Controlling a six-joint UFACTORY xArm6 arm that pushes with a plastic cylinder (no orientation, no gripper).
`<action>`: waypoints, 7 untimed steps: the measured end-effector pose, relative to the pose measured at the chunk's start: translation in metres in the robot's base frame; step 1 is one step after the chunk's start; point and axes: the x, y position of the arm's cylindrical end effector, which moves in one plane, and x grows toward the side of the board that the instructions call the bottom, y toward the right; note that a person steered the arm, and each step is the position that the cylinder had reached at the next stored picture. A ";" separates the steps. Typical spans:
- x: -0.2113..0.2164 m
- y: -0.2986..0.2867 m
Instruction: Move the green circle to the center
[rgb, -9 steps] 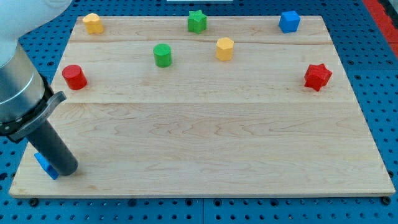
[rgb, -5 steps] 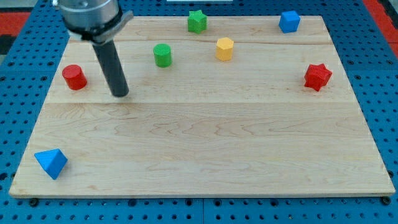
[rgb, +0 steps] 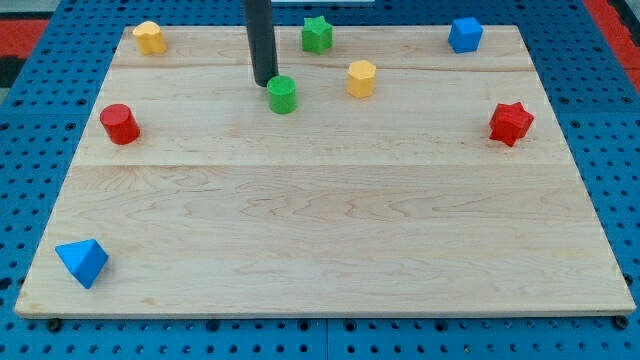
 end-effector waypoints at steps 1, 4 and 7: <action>0.009 0.029; 0.056 0.036; 0.108 -0.003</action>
